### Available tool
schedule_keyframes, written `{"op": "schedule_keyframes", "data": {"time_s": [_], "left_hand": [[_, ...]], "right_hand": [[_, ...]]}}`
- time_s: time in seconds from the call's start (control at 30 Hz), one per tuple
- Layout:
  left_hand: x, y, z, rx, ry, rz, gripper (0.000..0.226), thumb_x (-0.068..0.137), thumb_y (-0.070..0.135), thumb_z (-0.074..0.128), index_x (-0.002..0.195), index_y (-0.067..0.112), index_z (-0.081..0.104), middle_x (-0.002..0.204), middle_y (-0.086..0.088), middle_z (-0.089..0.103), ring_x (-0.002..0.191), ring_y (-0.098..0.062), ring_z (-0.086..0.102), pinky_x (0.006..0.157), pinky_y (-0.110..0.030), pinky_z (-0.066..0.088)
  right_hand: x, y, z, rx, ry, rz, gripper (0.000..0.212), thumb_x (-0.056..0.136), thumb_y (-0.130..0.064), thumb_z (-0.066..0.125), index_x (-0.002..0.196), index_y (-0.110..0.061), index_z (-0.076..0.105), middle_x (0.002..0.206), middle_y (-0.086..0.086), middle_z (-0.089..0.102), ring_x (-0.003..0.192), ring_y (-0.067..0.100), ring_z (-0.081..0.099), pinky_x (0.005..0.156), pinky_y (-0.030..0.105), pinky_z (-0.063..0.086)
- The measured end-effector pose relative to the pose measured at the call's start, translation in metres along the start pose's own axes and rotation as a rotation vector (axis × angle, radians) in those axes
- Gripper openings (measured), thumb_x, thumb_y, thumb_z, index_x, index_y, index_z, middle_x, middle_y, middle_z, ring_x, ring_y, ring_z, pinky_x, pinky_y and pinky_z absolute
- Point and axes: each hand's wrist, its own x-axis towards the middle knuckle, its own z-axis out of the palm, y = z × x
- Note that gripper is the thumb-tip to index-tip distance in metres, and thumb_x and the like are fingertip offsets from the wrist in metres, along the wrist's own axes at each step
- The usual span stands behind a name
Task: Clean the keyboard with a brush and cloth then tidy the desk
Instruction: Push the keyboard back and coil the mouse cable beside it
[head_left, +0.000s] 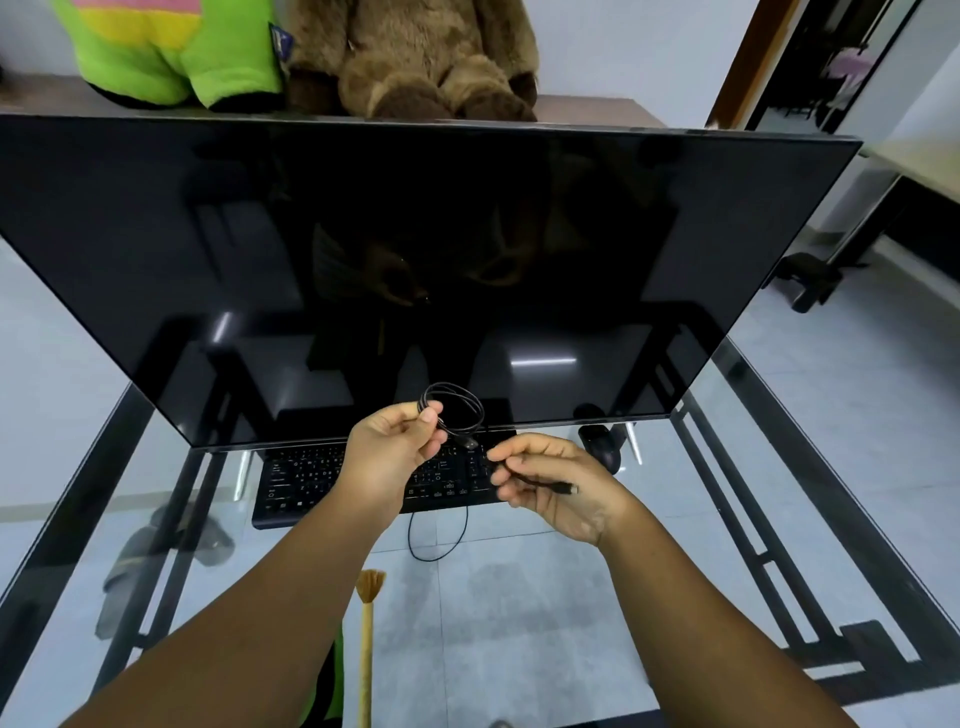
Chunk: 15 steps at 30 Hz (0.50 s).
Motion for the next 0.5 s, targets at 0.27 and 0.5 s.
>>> {"op": "schedule_keyframes", "data": {"time_s": [0.27, 0.5], "left_hand": [[-0.004, 0.006, 0.001, 0.027, -0.006, -0.011, 0.013, 0.087, 0.011, 0.068, 0.098, 0.004, 0.071, 0.089, -0.01, 0.074, 0.085, -0.021, 0.073, 0.07, -0.02, 0.056], [-0.004, 0.013, 0.001, 0.054, -0.019, -0.005, 0.016, 0.086, 0.009, 0.069, 0.1, 0.001, 0.071, 0.088, -0.014, 0.074, 0.085, -0.023, 0.074, 0.071, -0.02, 0.058]], "right_hand": [[0.0, 0.002, 0.002, -0.075, 0.088, -0.093, 0.019, 0.081, -0.011, 0.065, 0.098, -0.004, 0.07, 0.085, 0.01, 0.074, 0.076, 0.018, 0.07, 0.069, 0.024, 0.056], [0.003, -0.01, 0.001, -0.508, 0.299, -0.167, 0.014, 0.09, -0.018, 0.067, 0.077, -0.016, 0.074, 0.069, -0.012, 0.069, 0.064, 0.005, 0.057, 0.067, 0.019, 0.047]]}}
